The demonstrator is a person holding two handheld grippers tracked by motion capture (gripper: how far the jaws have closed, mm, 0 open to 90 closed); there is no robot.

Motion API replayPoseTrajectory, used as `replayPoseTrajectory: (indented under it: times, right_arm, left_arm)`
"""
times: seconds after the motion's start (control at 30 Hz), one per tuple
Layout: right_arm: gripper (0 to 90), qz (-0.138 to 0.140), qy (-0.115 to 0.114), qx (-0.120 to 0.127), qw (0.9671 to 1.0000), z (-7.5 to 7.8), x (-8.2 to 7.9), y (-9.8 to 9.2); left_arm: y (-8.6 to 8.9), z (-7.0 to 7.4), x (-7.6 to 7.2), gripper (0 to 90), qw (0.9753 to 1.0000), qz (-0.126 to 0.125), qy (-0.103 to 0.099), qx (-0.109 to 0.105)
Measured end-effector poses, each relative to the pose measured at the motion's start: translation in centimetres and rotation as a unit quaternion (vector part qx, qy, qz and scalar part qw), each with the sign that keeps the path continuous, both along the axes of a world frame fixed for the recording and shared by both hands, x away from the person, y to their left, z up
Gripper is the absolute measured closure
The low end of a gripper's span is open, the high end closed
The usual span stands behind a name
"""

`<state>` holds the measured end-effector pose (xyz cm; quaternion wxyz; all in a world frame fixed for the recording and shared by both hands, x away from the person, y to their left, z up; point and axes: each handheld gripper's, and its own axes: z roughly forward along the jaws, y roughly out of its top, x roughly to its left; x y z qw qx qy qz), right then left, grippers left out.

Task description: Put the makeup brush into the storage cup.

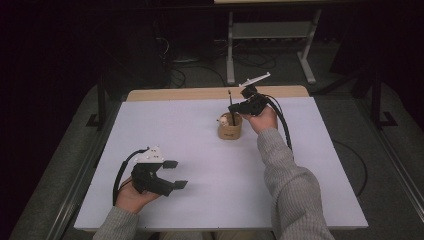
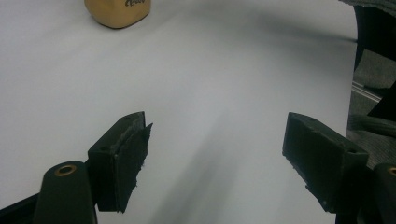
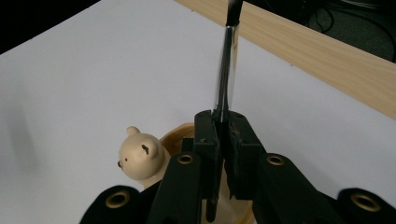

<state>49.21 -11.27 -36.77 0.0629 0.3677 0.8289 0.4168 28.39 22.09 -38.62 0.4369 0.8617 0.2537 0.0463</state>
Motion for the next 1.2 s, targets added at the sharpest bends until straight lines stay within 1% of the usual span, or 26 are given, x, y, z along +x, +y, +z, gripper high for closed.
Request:
replayPoseTrajectory:
  times: [0.03,0.07,0.1,0.13,0.17,0.2,0.27,0.5,0.63,0.83,0.87,0.9,0.93,0.97,1.0,1.1,1.13,1.2]
  right_arm:
    - [82.8,-0.002,0.003,0.0,1.0,-0.1,0.0,0.0]
    - [82.7,0.001,-0.001,0.001,1.0,-0.2,0.0,-0.1]
    - [82.6,-0.005,0.006,0.004,1.0,-0.3,-0.1,-0.1]
    - [82.5,-0.005,0.007,0.003,1.0,-0.3,-0.1,-0.2]
    - [82.4,-0.002,0.001,0.002,1.0,-0.5,0.0,-0.3]
    - [82.3,-0.005,0.007,0.006,0.9999,-0.5,-0.1,-0.2]
    - [82.1,-0.001,0.003,0.002,1.0,-0.6,0.0,-0.4]
    - [80.2,-0.008,0.005,-0.006,0.9999,-0.7,-0.2,-0.3]
    - [79.6,-0.01,0.006,-0.003,0.9999,-0.6,-0.3,-0.5]
    - [76.1,-0.013,0.009,0.011,0.9998,-0.5,-0.5,-0.7]
    - [75.8,-0.007,0.003,0.015,0.9999,-0.7,-0.5,-0.9]
    - [75.2,-0.011,0.01,0.019,0.9997,-0.6,-0.7,-0.9]
    - [74.4,-0.008,0.006,0.021,0.9997,-0.7,-0.7,-1.0]
    - [73.7,-0.012,0.011,0.023,0.9996,-0.7,-0.8,-1.1]
    - [73.3,-0.009,0.007,0.022,0.9997,-0.8,-0.8,-1.3]
    - [71.2,-0.01,0.007,0.022,0.9997,-0.8,-1.0,-1.6]
    - [70.4,-0.011,0.012,0.024,0.9996,-0.8,-1.1,-1.7]
    - [69.4,-0.01,0.007,0.02,0.9997,-0.8,-1.3,-1.9]
  left_arm:
    - [0.0,0.0,0.0,21.6,1.0,-0.001,0.0,0.0]
    - [0.0,0.0,0.0,21.6,1.0,0.0,0.001,0.0]
    - [0.0,0.0,0.0,21.6,1.0,0.001,0.001,-0.001]
    - [0.0,0.0,0.0,21.6,1.0,0.0,0.001,0.0]
    - [-0.1,0.0,0.0,21.6,1.0,0.0,0.001,-0.001]
    - [-0.1,0.0,0.0,21.6,1.0,0.0,0.001,0.0]
    - [-0.1,0.0,0.0,21.7,1.0,-0.001,0.001,-0.001]
    - [-0.1,0.0,0.0,21.7,1.0,-0.001,0.002,-0.001]
    - [-0.1,0.0,0.0,21.7,1.0,-0.001,0.002,-0.001]
    - [-0.2,0.0,0.1,21.7,1.0,-0.001,0.003,-0.001]
    - [-0.2,0.0,0.1,21.7,1.0,-0.002,0.003,0.0]
    - [-0.2,0.0,0.1,21.7,1.0,-0.003,0.002,0.001]
    - [-0.2,0.0,0.1,21.7,1.0,-0.003,0.003,0.001]
    - [-0.2,0.0,0.1,21.7,1.0,-0.002,0.003,0.0]
    - [-0.2,0.0,0.1,21.7,1.0,-0.002,0.002,0.0]
    - [-0.2,0.0,0.1,21.7,1.0,-0.001,0.002,0.0]
    - [-0.2,0.0,0.1,21.7,1.0,-0.001,0.0,0.0]
    - [-0.2,0.0,0.1,21.7,1.0,-0.001,0.0,0.0]
